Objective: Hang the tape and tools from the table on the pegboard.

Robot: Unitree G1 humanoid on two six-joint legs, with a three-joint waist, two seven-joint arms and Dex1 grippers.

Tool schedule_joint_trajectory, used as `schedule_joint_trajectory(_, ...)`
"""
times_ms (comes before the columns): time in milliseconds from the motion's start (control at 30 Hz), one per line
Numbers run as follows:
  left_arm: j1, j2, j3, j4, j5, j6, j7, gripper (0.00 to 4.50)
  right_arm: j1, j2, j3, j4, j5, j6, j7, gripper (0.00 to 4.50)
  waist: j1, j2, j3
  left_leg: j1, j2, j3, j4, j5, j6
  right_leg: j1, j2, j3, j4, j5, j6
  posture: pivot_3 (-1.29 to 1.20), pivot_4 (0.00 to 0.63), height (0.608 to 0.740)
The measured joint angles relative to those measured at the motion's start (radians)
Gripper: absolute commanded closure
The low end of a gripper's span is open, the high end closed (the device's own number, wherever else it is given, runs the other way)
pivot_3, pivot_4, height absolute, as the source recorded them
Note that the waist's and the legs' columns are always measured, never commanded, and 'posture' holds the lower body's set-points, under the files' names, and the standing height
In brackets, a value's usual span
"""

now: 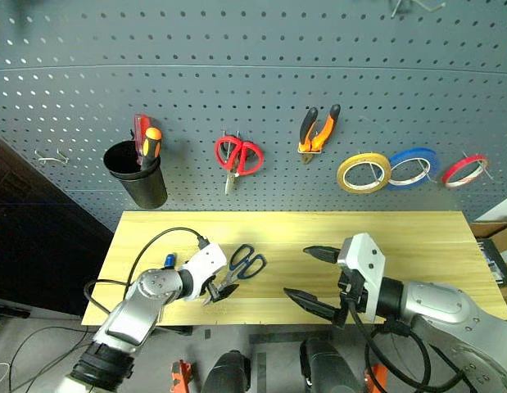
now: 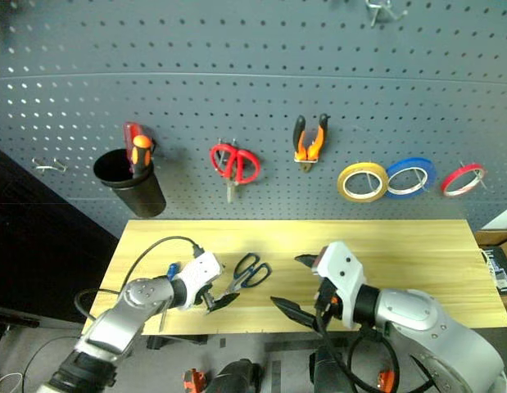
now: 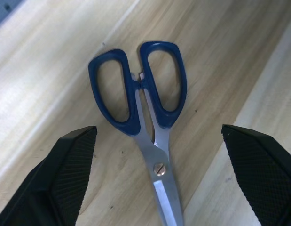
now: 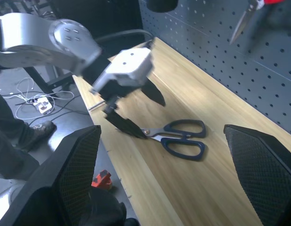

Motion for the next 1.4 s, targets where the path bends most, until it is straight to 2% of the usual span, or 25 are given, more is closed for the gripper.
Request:
schedule_joint_trajectory(233, -0.025, -0.038, -0.030, 0.028, 0.001, 0.191, 0.008, 0.06, -0.061, -0.018, 0.023, 0.000, 0.014, 0.002, -0.006, 0.00, -0.001, 0.000, 0.000, 0.000, 0.000, 0.000, 0.001, 0.000, 0.000, 0.000, 0.000, 0.000, 0.002, 0.000, 0.000, -0.12, 0.210, 0.740)
schedule_joint_trajectory(733, -0.138, -0.079, -0.072, 0.197, 0.031, 0.156, 0.026, 0.06, -0.088, -0.034, 0.049, 0.000, 0.015, 0.002, -0.012, 0.00, 0.000, -0.001, -0.002, 0.001, 0.000, 0.000, 0.002, 0.000, 0.000, 0.000, -0.001, 0.001, 0.003, 0.000, 0.000, -0.13, 0.214, 0.740)
schedule_joint_trajectory(833, -0.149, -0.083, -0.077, 0.221, 0.035, 0.138, 0.026, 0.62, -0.088, -0.034, 0.049, 0.000, 0.015, 0.002, -0.013, 0.00, 0.000, 0.000, -0.004, 0.001, 0.000, 0.000, 0.002, 0.000, 0.000, 0.000, -0.001, 0.001, 0.004, 0.000, 0.000, -0.13, 0.214, 0.740)
schedule_joint_trajectory(1167, -0.168, -0.088, -0.089, 0.282, 0.049, 0.075, 0.011, 3.41, -0.079, -0.034, 0.048, 0.000, 0.016, 0.002, -0.018, 0.00, 0.000, 0.000, -0.009, 0.001, 0.000, 0.000, 0.003, 0.000, 0.000, 0.000, -0.001, 0.001, 0.004, 0.000, 0.000, -0.14, 0.213, 0.740)
schedule_joint_trajectory(1200, -0.169, -0.088, -0.089, 0.289, 0.049, 0.069, 0.004, 3.52, -0.078, -0.033, 0.047, 0.000, 0.017, 0.003, -0.021, 0.00, 0.000, 0.000, -0.010, 0.001, 0.000, 0.000, 0.003, 0.000, 0.000, 0.000, -0.001, 0.001, 0.004, 0.000, 0.000, -0.14, 0.215, 0.740)
schedule_joint_trajectory(1400, -0.166, -0.087, -0.083, 0.321, 0.049, 0.009, -0.010, 3.53, -0.076, -0.026, 0.039, 0.000, 0.019, 0.007, -0.049, 0.00, 0.000, 0.000, -0.012, 0.001, 0.000, 0.000, 0.005, 0.000, 0.000, 0.001, -0.001, 0.001, 0.005, 0.000, 0.000, -0.14, 0.215, 0.740)
